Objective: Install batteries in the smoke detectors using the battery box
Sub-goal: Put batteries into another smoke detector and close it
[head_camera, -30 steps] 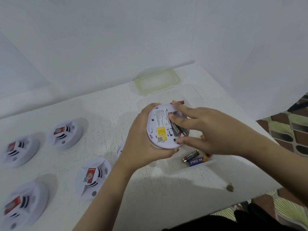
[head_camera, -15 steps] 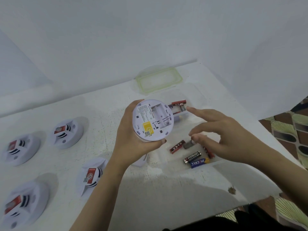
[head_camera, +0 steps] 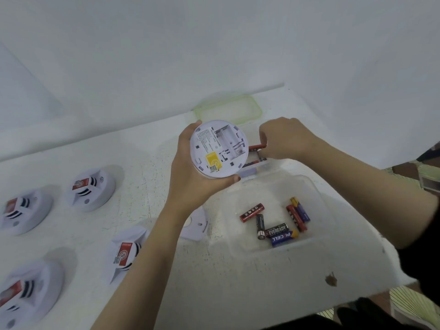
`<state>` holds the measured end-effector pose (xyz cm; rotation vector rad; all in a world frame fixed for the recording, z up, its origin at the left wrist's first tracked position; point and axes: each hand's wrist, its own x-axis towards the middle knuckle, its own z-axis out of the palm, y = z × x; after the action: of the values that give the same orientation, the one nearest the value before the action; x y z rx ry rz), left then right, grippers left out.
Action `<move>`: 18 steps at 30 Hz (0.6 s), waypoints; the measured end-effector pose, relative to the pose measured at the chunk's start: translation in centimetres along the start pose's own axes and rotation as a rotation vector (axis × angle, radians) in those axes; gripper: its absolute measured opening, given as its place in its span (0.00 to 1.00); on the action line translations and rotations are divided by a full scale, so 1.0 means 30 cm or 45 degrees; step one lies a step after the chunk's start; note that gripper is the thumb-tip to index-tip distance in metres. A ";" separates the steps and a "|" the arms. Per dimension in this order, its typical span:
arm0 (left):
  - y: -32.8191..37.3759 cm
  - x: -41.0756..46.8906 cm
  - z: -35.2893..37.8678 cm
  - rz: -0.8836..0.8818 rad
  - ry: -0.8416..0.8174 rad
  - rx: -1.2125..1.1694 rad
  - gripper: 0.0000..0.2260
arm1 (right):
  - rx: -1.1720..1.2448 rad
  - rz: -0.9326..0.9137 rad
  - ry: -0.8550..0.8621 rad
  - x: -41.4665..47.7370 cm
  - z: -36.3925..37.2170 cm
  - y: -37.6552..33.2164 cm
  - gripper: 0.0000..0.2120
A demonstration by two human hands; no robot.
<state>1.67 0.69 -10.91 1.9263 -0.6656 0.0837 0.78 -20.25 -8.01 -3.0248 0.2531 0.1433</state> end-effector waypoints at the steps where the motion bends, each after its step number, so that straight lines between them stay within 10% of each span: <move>1: -0.001 0.006 0.005 0.000 0.004 -0.004 0.45 | -0.062 0.025 -0.046 0.015 0.004 -0.014 0.07; 7: -0.020 0.025 0.024 0.002 0.009 -0.018 0.45 | -0.052 0.008 -0.023 0.028 0.014 -0.027 0.10; 15: -0.045 0.031 0.022 0.012 -0.018 -0.047 0.43 | 1.321 0.005 0.420 -0.112 -0.069 -0.039 0.07; 18: -0.042 0.028 0.030 0.029 -0.059 -0.084 0.42 | 1.373 -0.178 0.543 -0.162 -0.069 -0.068 0.09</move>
<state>2.78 -0.03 -12.06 1.8623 -0.7129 0.0316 -3.48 -17.70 -5.27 -1.9487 0.0911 -0.4917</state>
